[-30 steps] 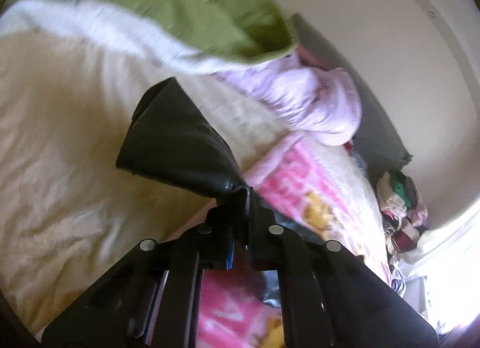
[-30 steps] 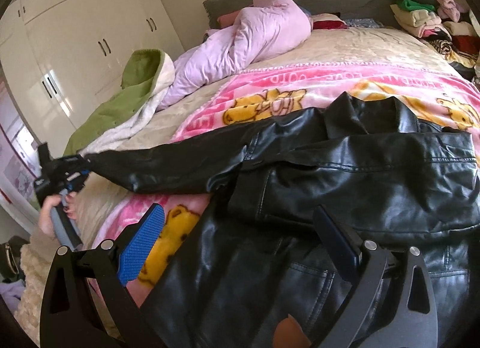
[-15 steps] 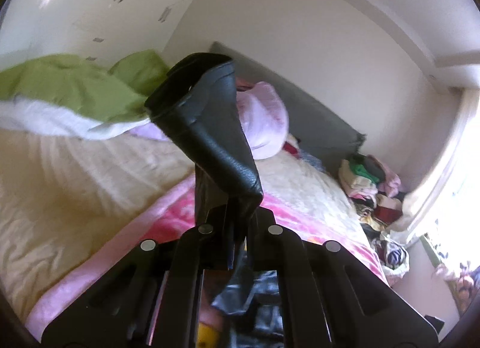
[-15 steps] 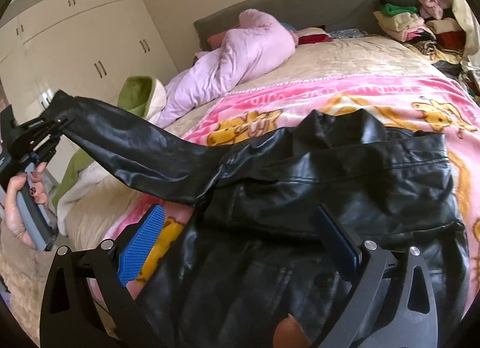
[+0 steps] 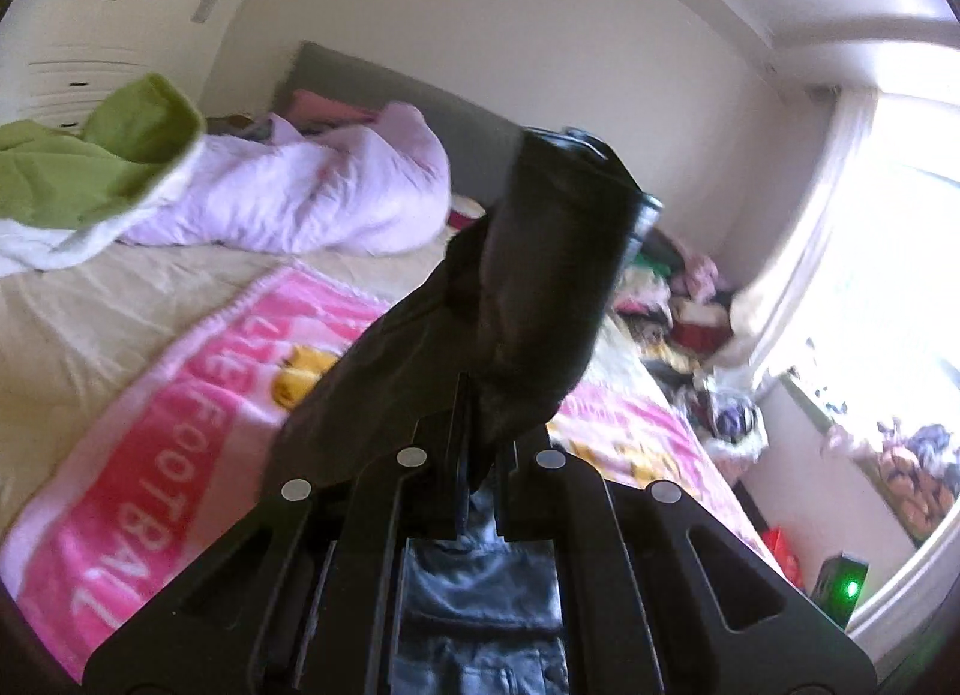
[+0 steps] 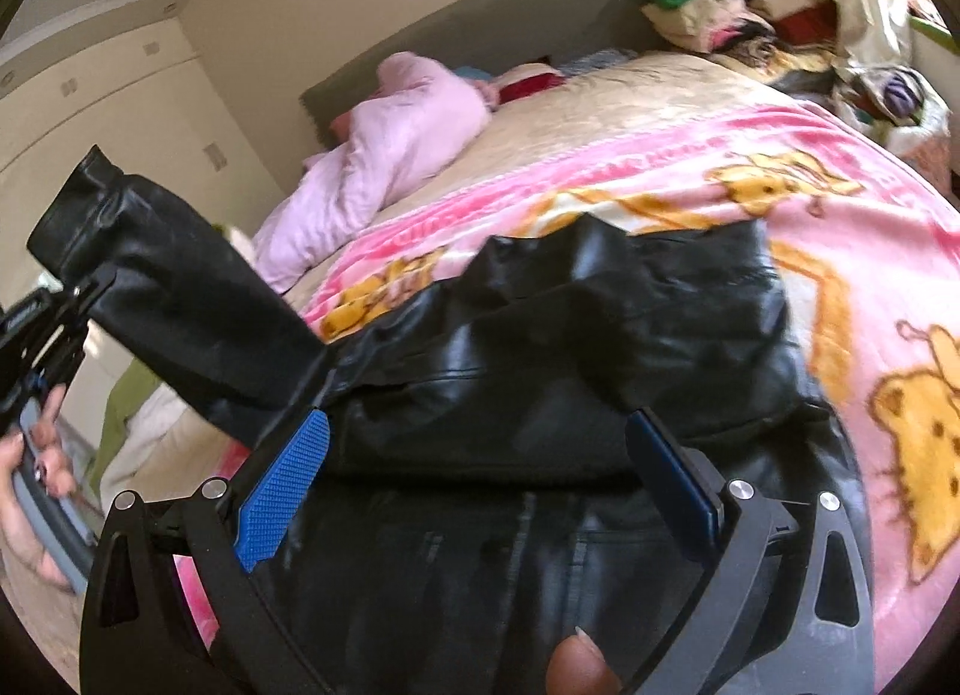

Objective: Fold large clothes
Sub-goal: 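Lift the held sleeve upward with the left tool, then fold the sleeve across the jacket with the left tool while the right tool grips the jacket edge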

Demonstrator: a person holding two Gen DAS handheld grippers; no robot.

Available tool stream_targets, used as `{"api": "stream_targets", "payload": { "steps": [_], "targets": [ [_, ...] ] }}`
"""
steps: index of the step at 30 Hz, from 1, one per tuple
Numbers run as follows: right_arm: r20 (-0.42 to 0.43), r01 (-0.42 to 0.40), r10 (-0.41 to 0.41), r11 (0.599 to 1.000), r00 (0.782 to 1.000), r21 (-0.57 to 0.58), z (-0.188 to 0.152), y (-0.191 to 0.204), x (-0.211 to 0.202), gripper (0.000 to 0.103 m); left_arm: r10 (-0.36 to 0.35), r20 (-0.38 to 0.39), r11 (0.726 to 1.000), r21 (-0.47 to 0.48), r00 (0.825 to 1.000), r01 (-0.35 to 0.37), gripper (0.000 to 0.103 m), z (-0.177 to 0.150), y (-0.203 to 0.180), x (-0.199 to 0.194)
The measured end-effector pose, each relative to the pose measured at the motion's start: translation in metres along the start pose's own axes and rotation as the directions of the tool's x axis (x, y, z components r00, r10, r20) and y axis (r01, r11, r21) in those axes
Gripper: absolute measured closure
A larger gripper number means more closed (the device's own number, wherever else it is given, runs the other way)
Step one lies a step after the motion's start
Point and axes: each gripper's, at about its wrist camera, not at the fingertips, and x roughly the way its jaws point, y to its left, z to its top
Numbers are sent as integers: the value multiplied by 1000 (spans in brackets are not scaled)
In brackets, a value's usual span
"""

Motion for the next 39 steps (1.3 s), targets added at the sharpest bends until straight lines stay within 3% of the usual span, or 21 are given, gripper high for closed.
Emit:
{"api": "stream_targets", "payload": {
  "steps": [10, 19, 26, 30, 34, 39],
  "targets": [
    [10, 108, -109, 991, 994, 79, -2, -54, -15, 4, -31, -150, 992, 120, 988, 50, 103, -54, -40, 46],
    [-17, 114, -113, 978, 993, 173, -8, -79, -18, 4, 4, -307, 969, 237, 952, 72, 102, -119, -67, 82],
    [-70, -31, 52, 958, 996, 285, -7, -76, 3, 4, 55, -390, 955, 291, 919, 66, 101, -165, -72, 96],
    [-132, -151, 208, 925, 969, 348, -10, -67, 27, 5, 91, -429, 941, 333, 899, 64, 99, -185, -70, 99],
    [-181, -210, 313, 876, 932, 435, -19, -59, 53, 18, 122, -462, 928, 367, 879, 64, 96, -199, -67, 99],
    [-207, -200, 331, 854, 921, 480, -26, -53, 67, 31, 161, -465, 909, 413, 870, 53, 93, -205, -65, 94]
  ]
}}
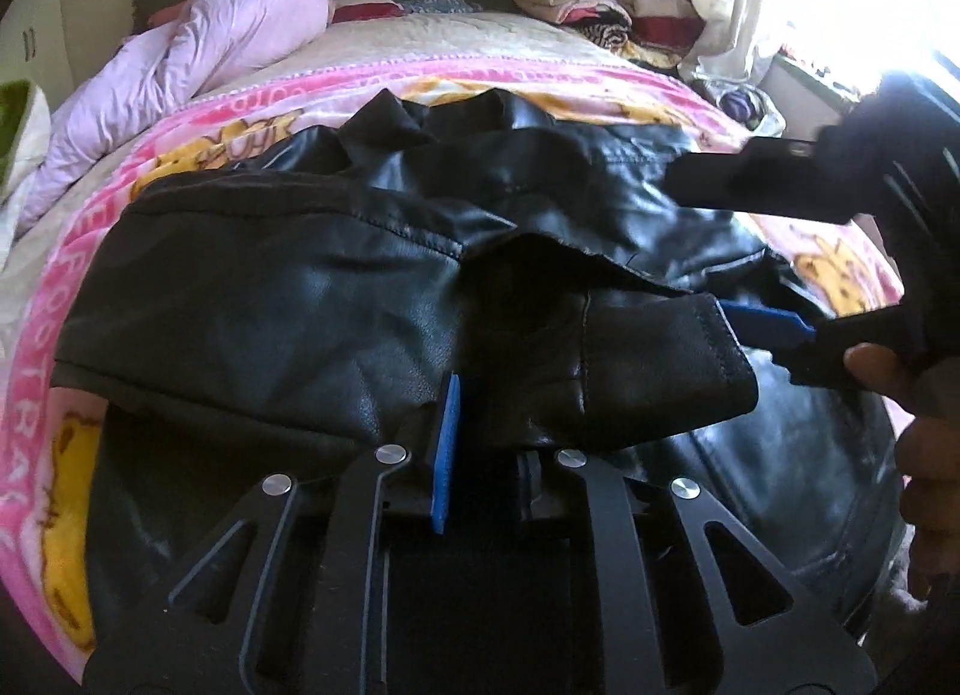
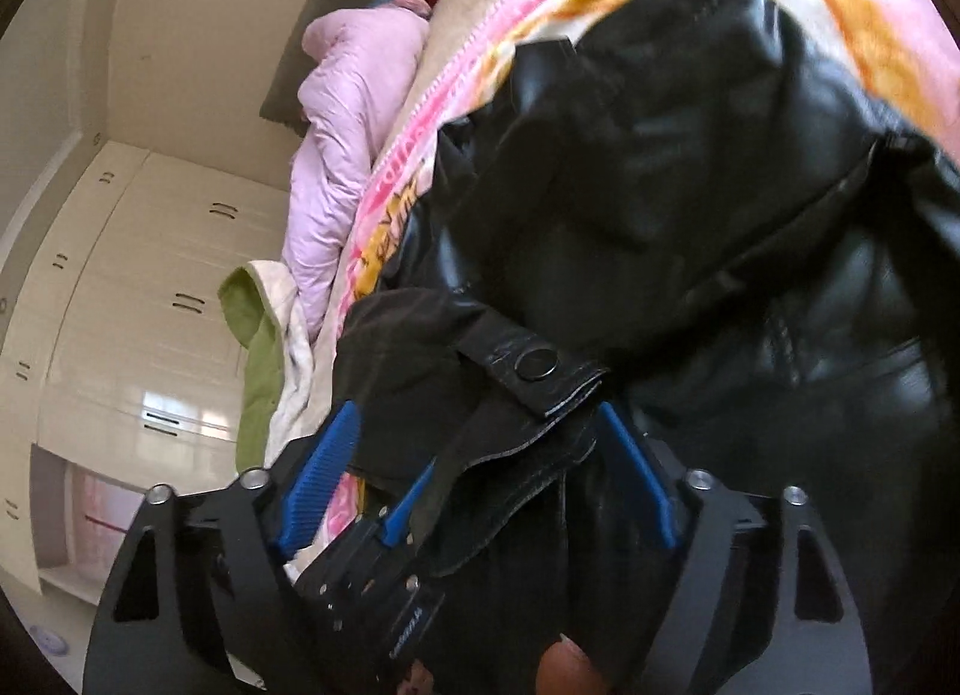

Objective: Fold large clothes
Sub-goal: 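Fold the sleeve across the jacket with the left tool while the right tool grips the jacket edge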

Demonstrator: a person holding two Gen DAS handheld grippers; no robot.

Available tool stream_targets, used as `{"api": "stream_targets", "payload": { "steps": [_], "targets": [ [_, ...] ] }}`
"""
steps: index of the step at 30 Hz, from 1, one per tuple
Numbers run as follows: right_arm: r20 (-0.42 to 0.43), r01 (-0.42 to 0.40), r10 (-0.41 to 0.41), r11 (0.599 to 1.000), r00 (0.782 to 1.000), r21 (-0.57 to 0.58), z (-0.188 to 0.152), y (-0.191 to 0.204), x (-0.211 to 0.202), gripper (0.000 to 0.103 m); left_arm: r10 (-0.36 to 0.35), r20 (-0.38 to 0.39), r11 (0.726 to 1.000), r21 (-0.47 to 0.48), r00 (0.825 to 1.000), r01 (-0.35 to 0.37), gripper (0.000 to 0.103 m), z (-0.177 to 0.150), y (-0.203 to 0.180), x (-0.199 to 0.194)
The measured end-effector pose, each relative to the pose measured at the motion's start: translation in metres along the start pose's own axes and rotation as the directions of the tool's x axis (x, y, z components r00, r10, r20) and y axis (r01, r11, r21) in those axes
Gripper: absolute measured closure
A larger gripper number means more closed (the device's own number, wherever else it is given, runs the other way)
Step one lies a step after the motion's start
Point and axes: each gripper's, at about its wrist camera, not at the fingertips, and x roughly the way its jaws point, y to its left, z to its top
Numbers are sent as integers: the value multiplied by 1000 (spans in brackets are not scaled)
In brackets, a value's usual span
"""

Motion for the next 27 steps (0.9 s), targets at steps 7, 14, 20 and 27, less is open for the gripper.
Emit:
{"api": "stream_targets", "payload": {
  "steps": [7, 14, 20, 27],
  "targets": [
    [8, 39, -39, 999, 999, -2, -2, 1, 9, 36, 31, -16, 999, 36, 999, -30, 63, -11, -1, -6],
    [16, 61, -61, 997, 998, 50, -2, -20, 19, 49, -16, -26, 1000, -1, 1000, 16, 15, -21, 9, -23],
    [40, 67, -67, 998, 997, -8, -3, -16, 19, 59, -34, 11, 997, -73, 999, 35, 15, -15, 30, -42],
    [128, 46, -16, 970, 992, -237, -2, 21, 6, 91, -1, 20, 988, -156, 1000, 4, 15, 5, 60, -45]
  ]
}}
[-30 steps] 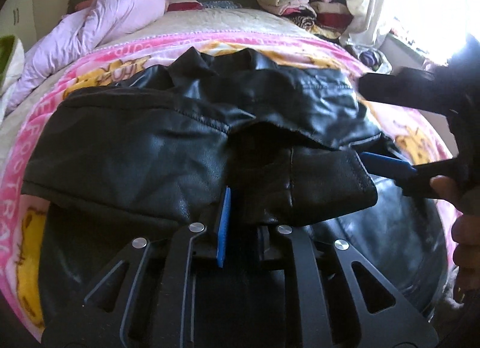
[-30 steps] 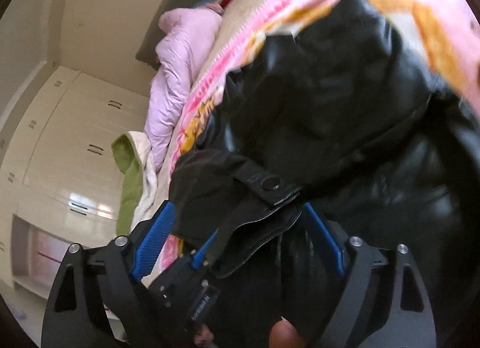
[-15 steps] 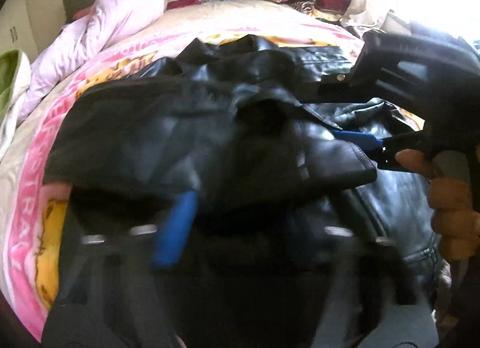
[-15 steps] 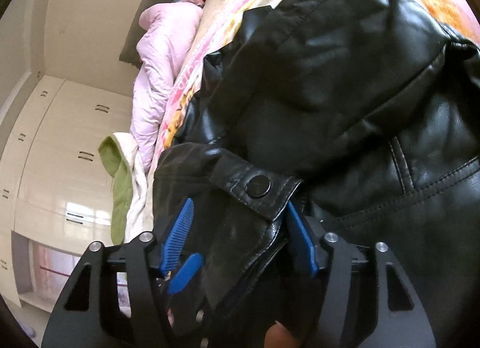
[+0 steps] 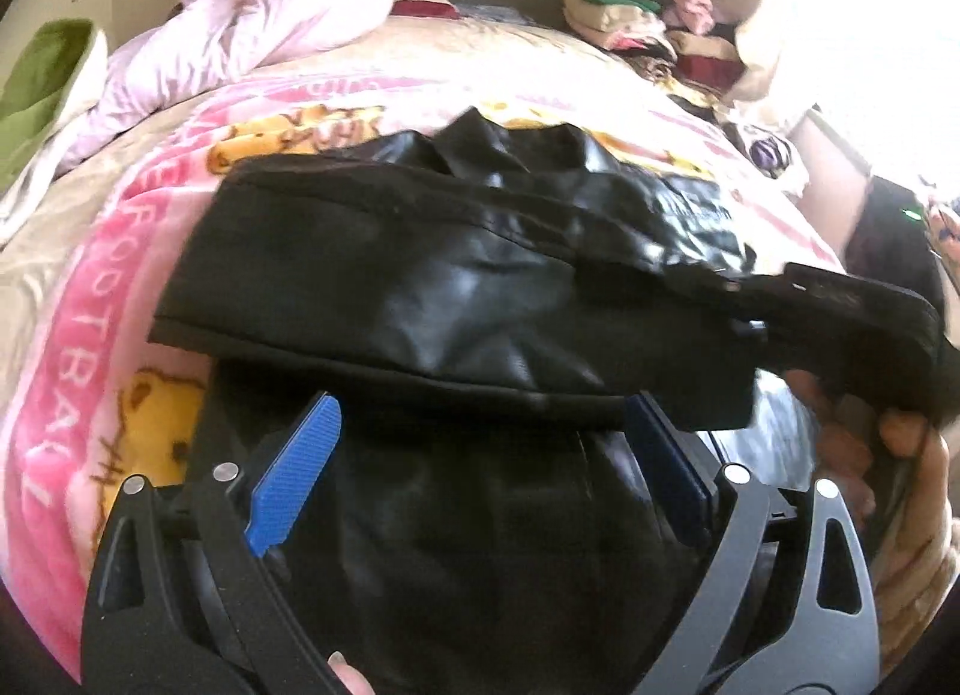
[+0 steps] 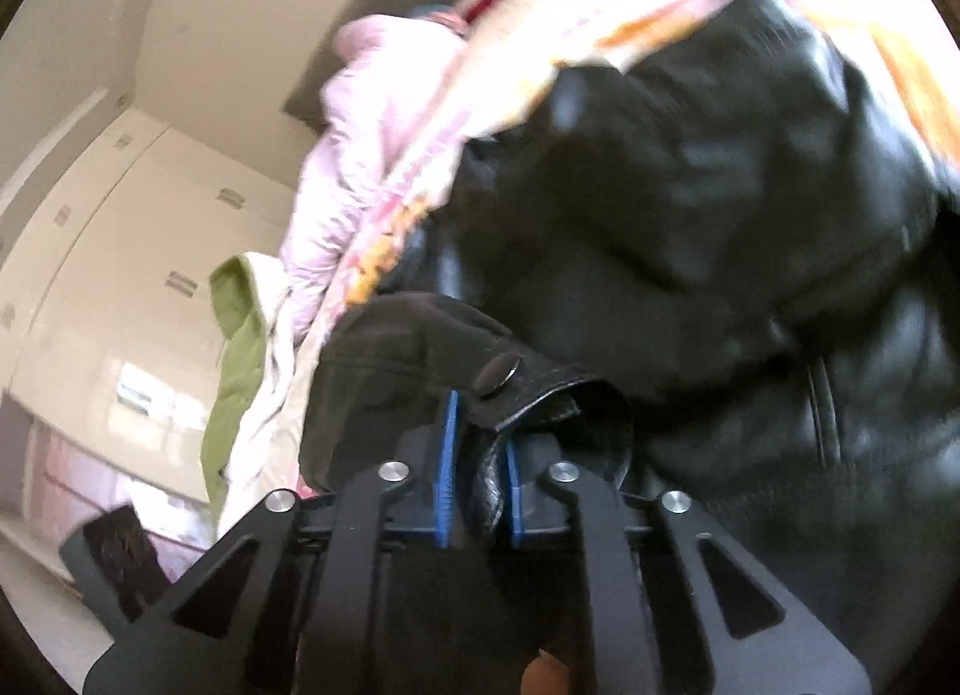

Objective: Fold large clothes
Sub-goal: 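Fold the sleeve across the jacket with the left tool while the right tool grips the jacket edge, then open the left tool and lay the sleeve on the jacket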

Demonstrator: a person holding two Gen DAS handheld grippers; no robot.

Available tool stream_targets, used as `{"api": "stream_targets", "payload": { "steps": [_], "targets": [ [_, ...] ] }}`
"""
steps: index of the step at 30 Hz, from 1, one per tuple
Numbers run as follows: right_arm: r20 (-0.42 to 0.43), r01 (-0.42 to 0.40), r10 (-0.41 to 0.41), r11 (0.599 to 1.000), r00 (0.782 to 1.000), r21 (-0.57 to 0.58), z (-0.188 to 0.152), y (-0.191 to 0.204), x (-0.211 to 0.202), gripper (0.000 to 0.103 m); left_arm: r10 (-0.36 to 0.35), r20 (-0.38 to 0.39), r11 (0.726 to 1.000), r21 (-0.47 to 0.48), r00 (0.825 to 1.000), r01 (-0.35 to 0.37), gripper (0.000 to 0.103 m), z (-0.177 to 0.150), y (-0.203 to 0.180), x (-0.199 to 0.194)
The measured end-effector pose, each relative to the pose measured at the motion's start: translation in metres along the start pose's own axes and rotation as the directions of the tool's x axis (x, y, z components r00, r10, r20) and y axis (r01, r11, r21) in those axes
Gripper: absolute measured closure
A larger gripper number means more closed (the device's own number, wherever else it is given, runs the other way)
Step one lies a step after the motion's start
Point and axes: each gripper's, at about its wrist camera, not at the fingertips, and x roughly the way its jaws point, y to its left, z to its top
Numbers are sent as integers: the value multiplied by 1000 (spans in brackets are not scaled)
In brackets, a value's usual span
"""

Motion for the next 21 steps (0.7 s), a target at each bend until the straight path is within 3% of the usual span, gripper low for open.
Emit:
{"api": "stream_targets", "payload": {
  "steps": [5, 10, 15, 21],
  "targets": [
    [74, 9, 3, 987, 997, -160, 26, 26, -18, 92, 0, 25, 1000, -24, 1000, 1, 10, 20, 6, -2],
    [154, 77, -36, 959, 987, -271, 58, 34, -38, 92, 4, 41, 1000, -16, 999, -3, 10, 44, 7, 3],
    [209, 172, -108, 932, 972, -318, 82, 20, -53, 93, 35, 38, 999, 0, 999, -35, 10, 70, 12, 19],
    [201, 241, -181, 910, 963, -337, 88, 4, -48, 93, 26, 18, 999, -48, 1000, -25, 10, 92, 26, 39]
  ]
}}
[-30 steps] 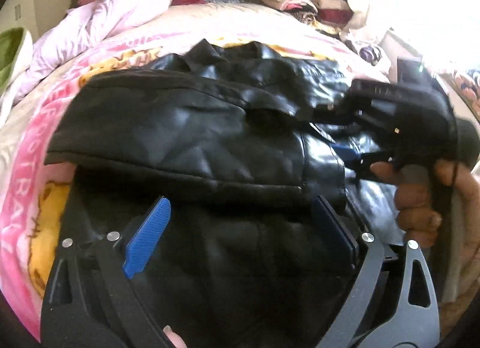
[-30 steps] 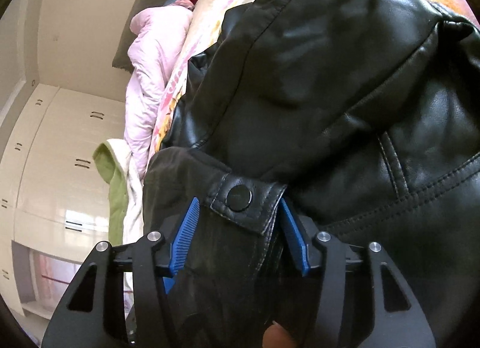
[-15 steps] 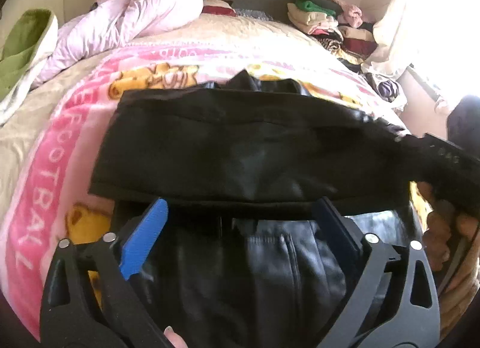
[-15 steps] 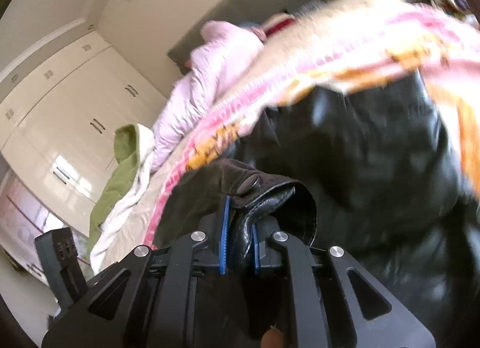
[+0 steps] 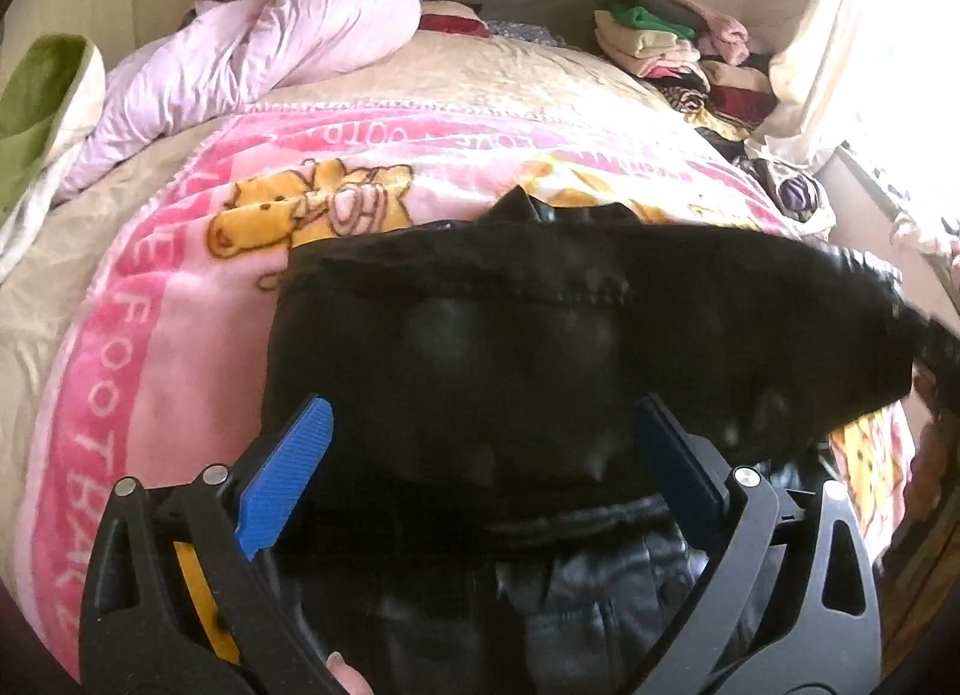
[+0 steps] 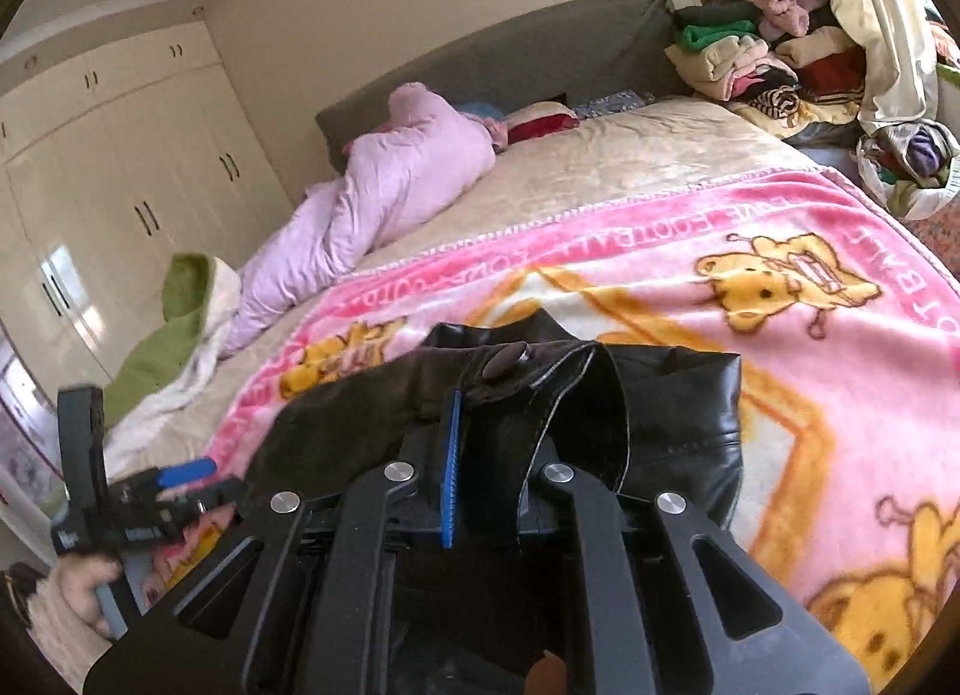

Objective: Fold large clothes
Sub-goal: 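Open the left tool and lay the sleeve on the jacket, then open the right tool to release the jacket edge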

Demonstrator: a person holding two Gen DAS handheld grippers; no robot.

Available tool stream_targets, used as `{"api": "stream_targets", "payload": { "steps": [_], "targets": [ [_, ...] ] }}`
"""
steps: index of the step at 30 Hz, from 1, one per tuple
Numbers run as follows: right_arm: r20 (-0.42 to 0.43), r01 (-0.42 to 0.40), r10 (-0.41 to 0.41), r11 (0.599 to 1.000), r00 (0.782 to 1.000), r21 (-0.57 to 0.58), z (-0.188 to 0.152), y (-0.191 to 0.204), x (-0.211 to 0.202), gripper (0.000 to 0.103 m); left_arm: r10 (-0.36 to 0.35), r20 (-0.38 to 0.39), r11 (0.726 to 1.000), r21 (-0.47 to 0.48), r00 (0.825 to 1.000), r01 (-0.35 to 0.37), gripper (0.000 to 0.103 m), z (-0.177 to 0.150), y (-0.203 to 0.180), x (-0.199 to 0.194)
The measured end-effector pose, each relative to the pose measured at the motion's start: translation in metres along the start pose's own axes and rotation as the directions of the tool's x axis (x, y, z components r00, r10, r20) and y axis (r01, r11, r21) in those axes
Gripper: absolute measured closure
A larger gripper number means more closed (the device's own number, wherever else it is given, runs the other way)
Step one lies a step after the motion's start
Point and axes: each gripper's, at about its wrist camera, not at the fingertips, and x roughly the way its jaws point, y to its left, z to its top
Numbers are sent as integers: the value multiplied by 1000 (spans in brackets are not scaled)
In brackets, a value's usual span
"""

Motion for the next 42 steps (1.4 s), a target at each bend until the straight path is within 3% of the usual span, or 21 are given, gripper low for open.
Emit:
{"api": "stream_targets", "payload": {
  "steps": [4, 8, 11, 16, 18, 20, 21, 23, 26, 28, 31, 33, 36, 42],
  "targets": [
    [-8, 24, -24, 1000, 1000, -12, -6, -1, 3, 93, 26, -18, 999, -37, 1000, -26, 23, 9, 9, 16],
    [-25, 50, -50, 999, 998, -14, -10, -7, 7, 93, 23, -48, 994, -109, 999, -28, 57, 11, 28, 34],
    [-52, 83, -83, 997, 995, -3, -15, -13, 14, 92, 21, -98, 993, -112, 995, -32, 68, 7, 34, 52],
    [-102, 130, -127, 991, 987, 19, -23, -20, 25, 90, 90, -154, 996, 10, 984, -90, 69, -8, 22, 76],
    [-137, 186, -180, 982, 974, 28, -27, -24, 31, 73, 113, -151, 993, 54, 982, -106, 69, -12, 17, 78],
    [-152, 238, -230, 970, 961, 39, -29, -29, 32, 65, 99, -154, 995, 42, 983, -94, 69, -14, 21, 79],
    [-147, 249, -238, 966, 960, 64, -30, -31, 30, 64, 92, -154, 996, 36, 984, -87, 69, -14, 23, 80],
    [-105, 290, -281, 953, 954, 84, -29, -30, 24, 50, 77, -153, 997, 26, 985, -74, 69, -15, 26, 80],
    [-50, 294, -291, 954, 955, 62, -24, -18, 21, 48, 68, -144, 998, 24, 987, -65, 69, -17, 28, 81],
    [-73, 252, -250, 967, 965, 20, -23, -8, 33, 48, 69, -140, 997, 27, 988, -66, 69, -17, 26, 81],
    [-141, 219, -226, 973, 964, -70, -28, 8, 58, 46, 66, -133, 998, 24, 989, -63, 69, -18, 26, 79],
    [-205, 220, -236, 971, 950, -97, -35, 12, 77, 41, 61, -131, 998, 22, 989, -59, 69, -18, 26, 80],
    [-311, 264, -283, 959, 907, -103, -52, 0, 108, 41, 52, -131, 999, 18, 990, -50, 69, -19, 28, 79],
    [-297, 286, -316, 948, 901, -141, -64, 0, 120, 41, 39, -123, 999, 12, 992, -38, 68, -20, 30, 79]
  ]
}}
